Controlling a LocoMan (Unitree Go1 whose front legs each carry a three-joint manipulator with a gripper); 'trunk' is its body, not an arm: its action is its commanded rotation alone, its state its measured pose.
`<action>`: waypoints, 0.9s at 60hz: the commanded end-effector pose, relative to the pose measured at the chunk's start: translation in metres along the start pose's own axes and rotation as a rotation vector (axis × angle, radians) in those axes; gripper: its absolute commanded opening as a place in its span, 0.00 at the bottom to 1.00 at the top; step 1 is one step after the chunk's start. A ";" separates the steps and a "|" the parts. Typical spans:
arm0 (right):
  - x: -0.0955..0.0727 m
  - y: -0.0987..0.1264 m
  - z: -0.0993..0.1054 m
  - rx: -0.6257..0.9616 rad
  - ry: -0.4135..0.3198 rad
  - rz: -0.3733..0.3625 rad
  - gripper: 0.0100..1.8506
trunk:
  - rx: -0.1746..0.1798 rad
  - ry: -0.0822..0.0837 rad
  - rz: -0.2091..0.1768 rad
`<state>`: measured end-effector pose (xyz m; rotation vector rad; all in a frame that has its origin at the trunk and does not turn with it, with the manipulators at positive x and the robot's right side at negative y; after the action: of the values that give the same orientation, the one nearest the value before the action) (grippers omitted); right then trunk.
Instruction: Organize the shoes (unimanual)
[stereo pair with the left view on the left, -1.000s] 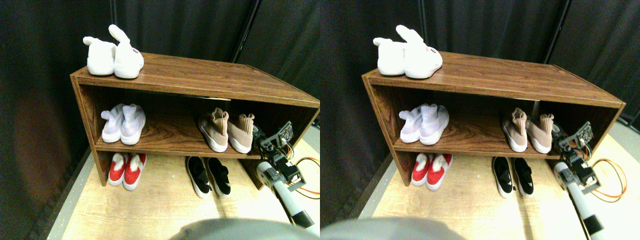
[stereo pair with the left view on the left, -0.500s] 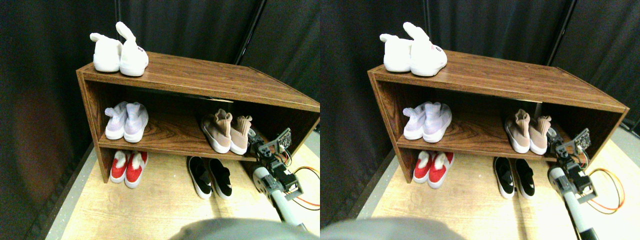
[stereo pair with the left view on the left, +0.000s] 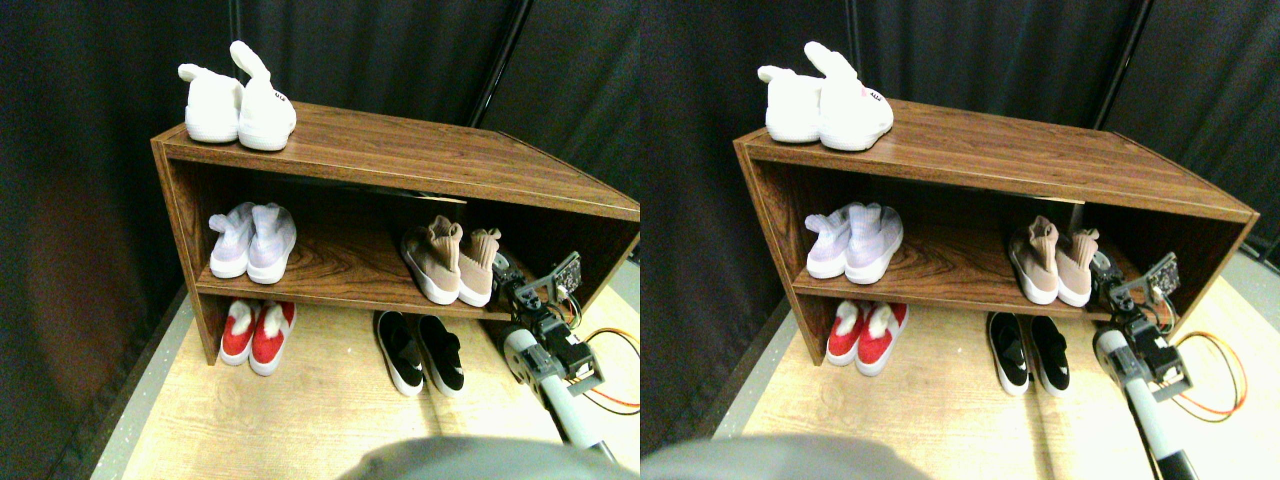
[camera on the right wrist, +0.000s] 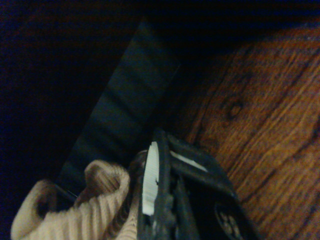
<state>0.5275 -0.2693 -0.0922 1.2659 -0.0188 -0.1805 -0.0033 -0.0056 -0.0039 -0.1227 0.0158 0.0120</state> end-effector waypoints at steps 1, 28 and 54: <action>0.001 0.002 0.006 -0.032 -0.031 0.006 0.03 | -0.022 0.015 0.004; -0.016 0.016 0.039 -0.060 -0.072 0.102 0.03 | 0.011 0.010 -0.051; -0.078 0.033 0.048 -0.103 -0.007 0.282 0.03 | 0.015 0.012 -0.058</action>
<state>0.4592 -0.2977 -0.0472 1.1183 -0.1653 0.0176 -0.0001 -0.0063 -0.0055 -0.0816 0.0265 -0.0385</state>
